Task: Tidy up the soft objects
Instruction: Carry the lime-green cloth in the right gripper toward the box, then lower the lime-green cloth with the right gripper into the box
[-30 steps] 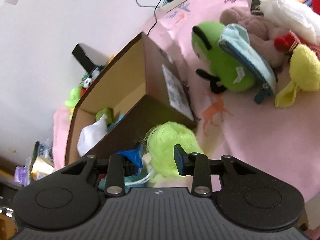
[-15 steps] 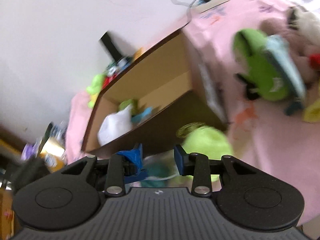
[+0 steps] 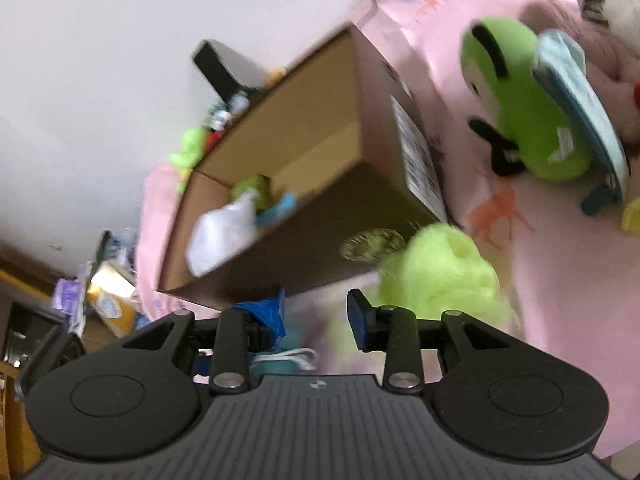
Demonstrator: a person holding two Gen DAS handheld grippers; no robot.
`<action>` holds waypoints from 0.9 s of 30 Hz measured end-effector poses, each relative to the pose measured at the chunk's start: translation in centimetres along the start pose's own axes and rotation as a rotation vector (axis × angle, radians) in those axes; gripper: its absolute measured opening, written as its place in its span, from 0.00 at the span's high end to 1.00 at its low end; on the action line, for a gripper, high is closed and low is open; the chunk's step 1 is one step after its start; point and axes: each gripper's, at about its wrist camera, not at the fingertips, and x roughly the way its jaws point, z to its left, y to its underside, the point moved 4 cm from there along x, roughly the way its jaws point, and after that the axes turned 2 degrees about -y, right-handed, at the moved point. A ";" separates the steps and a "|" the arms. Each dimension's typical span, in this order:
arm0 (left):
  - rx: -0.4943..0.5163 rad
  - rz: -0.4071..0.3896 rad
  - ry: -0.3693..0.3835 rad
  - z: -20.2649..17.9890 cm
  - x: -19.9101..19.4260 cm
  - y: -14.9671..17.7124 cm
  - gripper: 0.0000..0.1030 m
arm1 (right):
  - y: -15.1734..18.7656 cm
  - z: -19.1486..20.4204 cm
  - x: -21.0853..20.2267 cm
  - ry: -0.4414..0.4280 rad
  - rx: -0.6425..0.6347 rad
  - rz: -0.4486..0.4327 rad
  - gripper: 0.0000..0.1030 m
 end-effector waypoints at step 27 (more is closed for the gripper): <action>0.123 0.033 0.018 -4.7 8.8 -4.3 0.59 | 1.7 -2.2 -0.3 0.163 -0.047 0.041 0.80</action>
